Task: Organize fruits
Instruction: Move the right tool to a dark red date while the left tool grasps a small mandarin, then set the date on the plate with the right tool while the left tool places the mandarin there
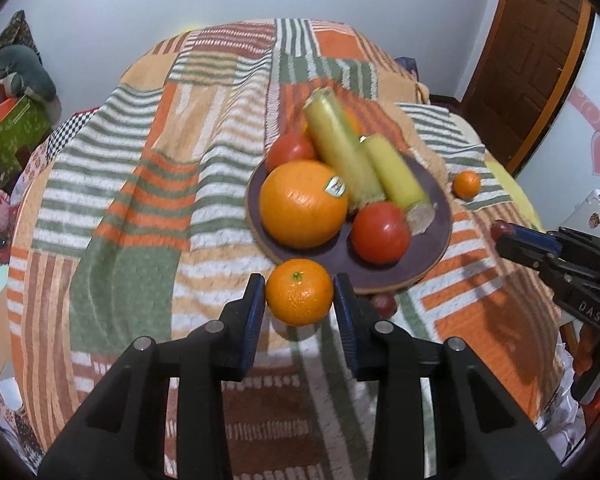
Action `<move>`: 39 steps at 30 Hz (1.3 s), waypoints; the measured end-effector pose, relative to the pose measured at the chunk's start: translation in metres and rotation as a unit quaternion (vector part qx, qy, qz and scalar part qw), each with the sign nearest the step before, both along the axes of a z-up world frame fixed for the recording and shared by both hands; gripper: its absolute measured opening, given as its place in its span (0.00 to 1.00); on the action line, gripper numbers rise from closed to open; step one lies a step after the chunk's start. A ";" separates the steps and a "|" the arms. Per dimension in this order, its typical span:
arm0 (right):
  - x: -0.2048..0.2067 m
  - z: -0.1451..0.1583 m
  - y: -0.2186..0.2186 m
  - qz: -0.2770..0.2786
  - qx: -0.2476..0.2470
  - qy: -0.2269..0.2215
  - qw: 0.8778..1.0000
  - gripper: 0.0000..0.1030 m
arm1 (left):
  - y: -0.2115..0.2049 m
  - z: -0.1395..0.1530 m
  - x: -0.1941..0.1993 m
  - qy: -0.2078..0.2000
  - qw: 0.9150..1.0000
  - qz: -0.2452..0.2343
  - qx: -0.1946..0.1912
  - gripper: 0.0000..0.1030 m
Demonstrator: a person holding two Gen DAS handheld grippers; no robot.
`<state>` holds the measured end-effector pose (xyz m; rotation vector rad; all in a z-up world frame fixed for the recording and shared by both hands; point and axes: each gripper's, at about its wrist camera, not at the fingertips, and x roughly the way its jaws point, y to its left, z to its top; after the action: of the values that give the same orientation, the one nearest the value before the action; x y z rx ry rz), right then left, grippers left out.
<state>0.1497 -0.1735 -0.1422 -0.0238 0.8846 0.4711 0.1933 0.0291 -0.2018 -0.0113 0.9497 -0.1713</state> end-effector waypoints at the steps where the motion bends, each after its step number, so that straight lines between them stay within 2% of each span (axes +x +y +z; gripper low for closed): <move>1: 0.002 0.001 0.004 0.005 0.001 -0.003 1.000 0.17 | -0.003 0.001 0.001 -0.002 1.000 -0.003 -0.001 0.34; 13: 0.022 -0.018 0.041 0.042 -0.009 0.013 0.999 0.17 | -0.021 -0.008 0.025 0.007 1.000 -0.020 -0.006 0.34; 31: 0.025 -0.023 0.047 0.050 -0.023 0.019 0.998 0.18 | -0.024 -0.025 0.037 0.031 0.999 -0.022 -0.013 0.35; 35: 0.025 -0.021 0.044 0.048 -0.020 0.023 0.998 0.28 | -0.022 -0.025 0.036 0.034 0.999 -0.018 -0.015 0.44; 39: 0.023 -0.016 0.038 0.038 -0.019 0.016 0.999 0.29 | -0.019 -0.021 0.032 0.028 0.999 -0.014 -0.014 0.44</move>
<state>0.1727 -0.1358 -0.1585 -0.0862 0.9265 0.5267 0.2255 0.0101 -0.2224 -0.0297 1.0042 -0.2106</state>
